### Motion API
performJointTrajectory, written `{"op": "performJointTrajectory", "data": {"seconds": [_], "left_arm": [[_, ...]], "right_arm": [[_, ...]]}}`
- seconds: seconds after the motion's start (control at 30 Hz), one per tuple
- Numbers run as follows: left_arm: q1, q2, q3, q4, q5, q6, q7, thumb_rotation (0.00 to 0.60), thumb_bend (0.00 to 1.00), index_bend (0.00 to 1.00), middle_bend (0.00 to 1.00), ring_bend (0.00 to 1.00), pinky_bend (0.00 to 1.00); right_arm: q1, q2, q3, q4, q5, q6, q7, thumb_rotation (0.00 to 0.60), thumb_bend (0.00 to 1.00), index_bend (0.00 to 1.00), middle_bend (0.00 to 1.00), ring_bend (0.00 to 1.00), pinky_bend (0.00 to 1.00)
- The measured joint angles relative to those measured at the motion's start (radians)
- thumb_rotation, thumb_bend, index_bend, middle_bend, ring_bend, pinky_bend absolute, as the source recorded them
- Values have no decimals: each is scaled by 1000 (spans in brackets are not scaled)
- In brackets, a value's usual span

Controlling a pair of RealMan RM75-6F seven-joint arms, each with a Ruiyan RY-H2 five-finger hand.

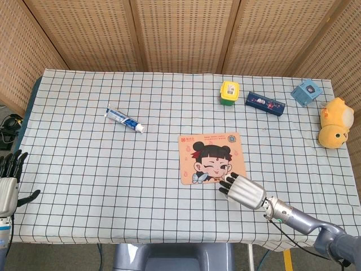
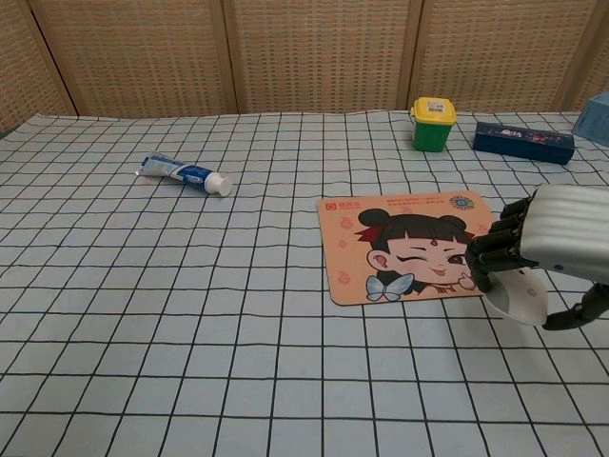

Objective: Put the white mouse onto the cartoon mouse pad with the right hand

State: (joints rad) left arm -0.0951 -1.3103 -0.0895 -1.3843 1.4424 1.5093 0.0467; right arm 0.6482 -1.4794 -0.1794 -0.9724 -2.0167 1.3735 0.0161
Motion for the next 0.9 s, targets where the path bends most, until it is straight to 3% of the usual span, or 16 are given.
{"op": "performJointTrajectory", "data": {"seconds": [0.53,0.9], "left_arm": [[-9,-1,-3,6,-22,-31,-8,600,40,0,0,0,0],[-19,-5,-10,14,-46,-61,-6,600,40,0,0,0,0]], "right_arm": [[143,-116,76,110,14,-84,8,600,179,835,641,515,541],[232,-233,97,358,40,-130,76,600,179,834,642,517,541]]}}
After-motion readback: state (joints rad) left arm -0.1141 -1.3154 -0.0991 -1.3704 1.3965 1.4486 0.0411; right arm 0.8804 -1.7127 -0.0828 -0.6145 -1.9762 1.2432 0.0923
